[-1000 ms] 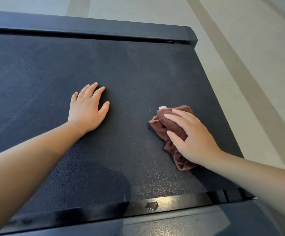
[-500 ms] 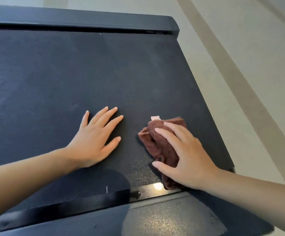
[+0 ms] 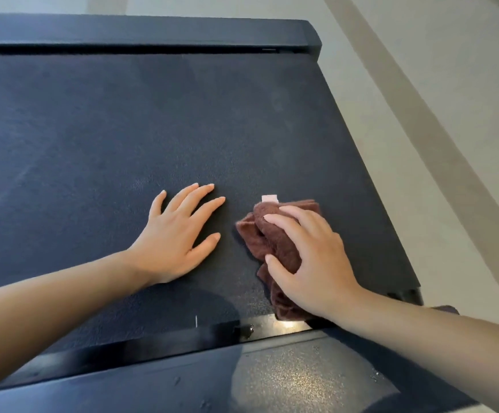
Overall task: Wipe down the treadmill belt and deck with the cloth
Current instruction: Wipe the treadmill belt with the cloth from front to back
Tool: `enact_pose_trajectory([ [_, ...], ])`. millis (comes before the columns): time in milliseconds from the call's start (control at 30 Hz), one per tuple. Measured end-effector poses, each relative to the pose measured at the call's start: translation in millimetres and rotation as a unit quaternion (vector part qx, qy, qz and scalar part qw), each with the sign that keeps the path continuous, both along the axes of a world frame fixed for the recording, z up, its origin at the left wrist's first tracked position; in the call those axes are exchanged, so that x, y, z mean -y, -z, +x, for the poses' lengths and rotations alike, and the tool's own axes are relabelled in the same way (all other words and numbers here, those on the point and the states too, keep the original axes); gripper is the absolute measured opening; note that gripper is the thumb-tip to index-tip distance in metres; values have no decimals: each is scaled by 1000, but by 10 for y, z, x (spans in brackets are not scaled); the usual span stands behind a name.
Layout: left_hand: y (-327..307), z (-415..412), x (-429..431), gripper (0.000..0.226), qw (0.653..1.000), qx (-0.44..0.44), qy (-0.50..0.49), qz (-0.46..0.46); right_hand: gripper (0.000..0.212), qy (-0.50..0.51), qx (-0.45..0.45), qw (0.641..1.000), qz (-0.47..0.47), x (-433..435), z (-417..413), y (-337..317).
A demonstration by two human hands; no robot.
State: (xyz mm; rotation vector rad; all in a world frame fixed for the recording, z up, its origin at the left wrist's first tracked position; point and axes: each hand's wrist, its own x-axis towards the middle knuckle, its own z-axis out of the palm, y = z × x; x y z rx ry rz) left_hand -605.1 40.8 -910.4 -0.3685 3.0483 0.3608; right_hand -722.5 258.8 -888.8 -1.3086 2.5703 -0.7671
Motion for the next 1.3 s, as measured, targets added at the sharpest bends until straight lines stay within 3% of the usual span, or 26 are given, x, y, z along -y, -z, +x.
enact_pose_trajectory([
  [167,-17,60,184,72,1000,-20,-19,-5,52,-48,-15,998,24,125,297,38],
  [400,20,-110,380,67,997,-43,-69,-8,49,25,-20,1000,2,603,-239,35],
  [633,85,-892,556,65,992,-21,-120,-14,47,93,-30,995,-4,1205,-949,82],
  [967,116,-2074,1034,60,987,-58,-149,-15,47,141,-46,989,-21,1808,-1929,117],
  [1300,195,-2207,1109,59,978,-101,-180,-28,45,71,-34,997,-12,2564,-2811,73],
])
